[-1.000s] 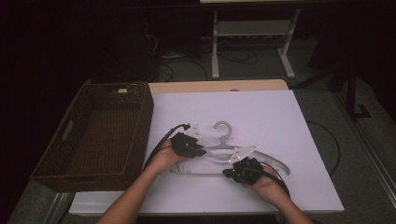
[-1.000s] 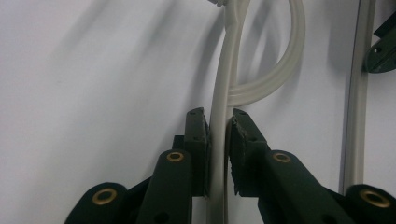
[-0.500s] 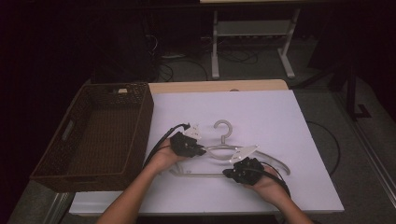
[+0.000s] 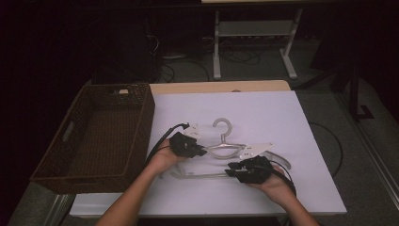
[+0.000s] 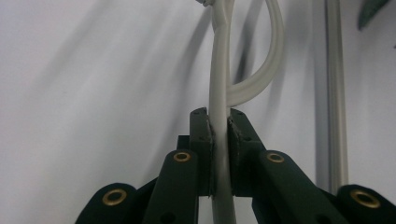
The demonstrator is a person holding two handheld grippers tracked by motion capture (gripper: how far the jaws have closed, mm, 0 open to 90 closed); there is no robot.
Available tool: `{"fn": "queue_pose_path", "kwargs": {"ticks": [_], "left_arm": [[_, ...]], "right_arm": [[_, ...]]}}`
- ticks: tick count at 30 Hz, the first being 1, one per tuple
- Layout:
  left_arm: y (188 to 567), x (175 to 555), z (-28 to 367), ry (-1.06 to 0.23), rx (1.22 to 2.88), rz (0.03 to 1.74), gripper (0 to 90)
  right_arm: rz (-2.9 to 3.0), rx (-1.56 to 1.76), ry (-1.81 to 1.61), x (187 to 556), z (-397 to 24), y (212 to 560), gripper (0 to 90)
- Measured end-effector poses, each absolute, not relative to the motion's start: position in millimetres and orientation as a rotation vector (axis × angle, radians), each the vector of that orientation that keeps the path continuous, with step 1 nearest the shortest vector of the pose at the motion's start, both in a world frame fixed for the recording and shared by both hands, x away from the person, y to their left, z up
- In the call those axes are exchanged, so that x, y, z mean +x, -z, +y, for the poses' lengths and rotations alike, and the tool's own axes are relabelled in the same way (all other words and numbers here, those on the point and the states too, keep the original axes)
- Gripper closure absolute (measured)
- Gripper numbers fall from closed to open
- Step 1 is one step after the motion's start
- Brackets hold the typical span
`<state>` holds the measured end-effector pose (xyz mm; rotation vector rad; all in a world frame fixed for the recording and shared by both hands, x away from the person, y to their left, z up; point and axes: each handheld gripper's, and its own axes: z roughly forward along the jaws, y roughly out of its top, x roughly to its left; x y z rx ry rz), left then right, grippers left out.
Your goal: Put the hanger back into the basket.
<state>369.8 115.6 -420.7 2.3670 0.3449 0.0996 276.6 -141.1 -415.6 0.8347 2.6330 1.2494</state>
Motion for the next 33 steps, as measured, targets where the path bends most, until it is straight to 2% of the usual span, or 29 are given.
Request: {"fn": "queue_pose_path", "kwargs": {"ticks": [3,9,21,33], "left_arm": [[416.4,368.6,115.3,-0.1,2.358,0.364,82.5],[404.9,366.9,116.0,-0.124,2.333,0.394,82.6],[359.5,371.5,122.4,-0.204,2.323,0.459,82.6],[302.1,371.4,149.4,-0.293,2.279,0.542,82.7]], "right_arm": [[2.595,0.859,-1.269,274.7,-143.2,412.2,45.8],[2.491,0.861,-1.344,266.8,-159.0,404.9,30.6],[2.385,0.874,-1.423,249.5,-191.3,399.0,25.9],[2.345,0.896,-1.441,247.7,-199.2,398.5,24.4]]}}
